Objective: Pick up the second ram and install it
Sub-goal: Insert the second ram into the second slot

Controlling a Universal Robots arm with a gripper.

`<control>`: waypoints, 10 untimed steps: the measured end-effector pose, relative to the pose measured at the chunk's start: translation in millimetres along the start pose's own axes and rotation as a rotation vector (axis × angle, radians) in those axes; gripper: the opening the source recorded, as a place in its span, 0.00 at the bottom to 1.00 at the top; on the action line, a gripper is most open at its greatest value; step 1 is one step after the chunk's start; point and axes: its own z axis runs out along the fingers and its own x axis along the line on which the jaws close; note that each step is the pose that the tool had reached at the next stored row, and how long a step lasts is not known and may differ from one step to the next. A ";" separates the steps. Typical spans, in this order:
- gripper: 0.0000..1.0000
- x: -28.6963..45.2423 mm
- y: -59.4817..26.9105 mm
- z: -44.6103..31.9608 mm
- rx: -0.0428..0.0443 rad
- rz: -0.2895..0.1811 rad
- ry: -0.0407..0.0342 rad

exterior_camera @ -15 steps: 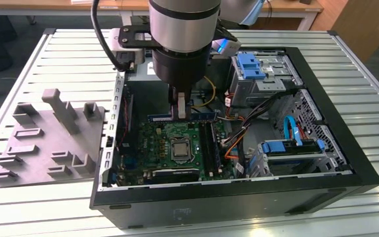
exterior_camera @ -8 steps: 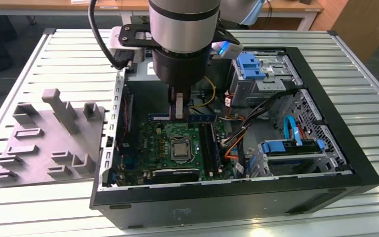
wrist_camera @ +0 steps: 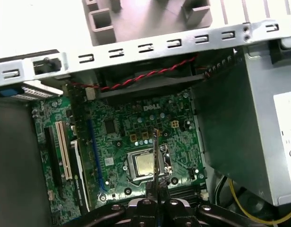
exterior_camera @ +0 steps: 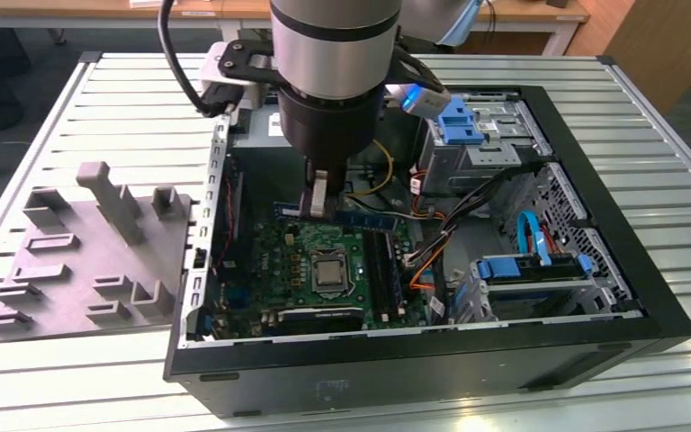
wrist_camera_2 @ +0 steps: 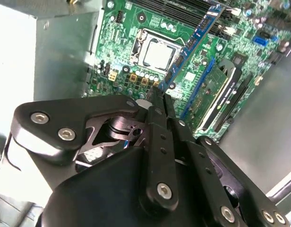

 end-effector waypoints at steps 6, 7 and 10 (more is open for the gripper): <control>0.13 0.1 0.0 1.4 0.0080 0.109 -0.0036; 0.13 0.1 0.0 1.6 0.0093 0.127 -0.0041; 0.13 0.2 -0.1 2.3 0.0132 0.180 -0.0059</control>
